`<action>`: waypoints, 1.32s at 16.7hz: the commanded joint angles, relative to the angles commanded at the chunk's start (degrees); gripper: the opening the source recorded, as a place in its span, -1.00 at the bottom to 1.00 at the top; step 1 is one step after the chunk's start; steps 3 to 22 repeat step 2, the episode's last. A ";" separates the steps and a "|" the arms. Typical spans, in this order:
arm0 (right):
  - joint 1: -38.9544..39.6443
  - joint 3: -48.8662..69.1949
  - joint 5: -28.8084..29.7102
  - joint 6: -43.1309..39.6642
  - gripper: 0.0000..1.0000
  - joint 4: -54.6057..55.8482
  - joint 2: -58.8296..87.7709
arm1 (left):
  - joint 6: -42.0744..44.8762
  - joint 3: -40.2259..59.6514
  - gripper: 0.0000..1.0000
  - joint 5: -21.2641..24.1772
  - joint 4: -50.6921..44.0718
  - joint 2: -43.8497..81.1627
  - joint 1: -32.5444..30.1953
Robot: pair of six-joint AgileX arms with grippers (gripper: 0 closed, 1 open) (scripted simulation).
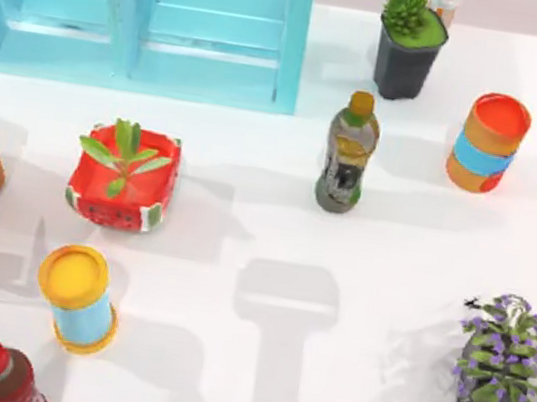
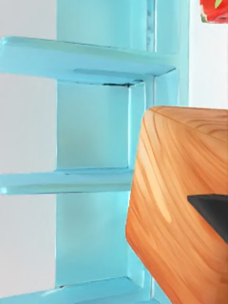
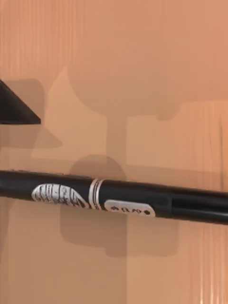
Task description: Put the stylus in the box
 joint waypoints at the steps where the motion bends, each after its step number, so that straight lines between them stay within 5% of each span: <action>1: 0.00 0.00 0.00 0.00 1.00 0.00 0.00 | 0.00 0.00 1.00 0.00 0.00 0.00 0.00; 22: 0.00 0.00 0.00 0.00 1.00 0.00 0.00 | 0.00 0.00 1.00 0.00 0.00 0.00 0.00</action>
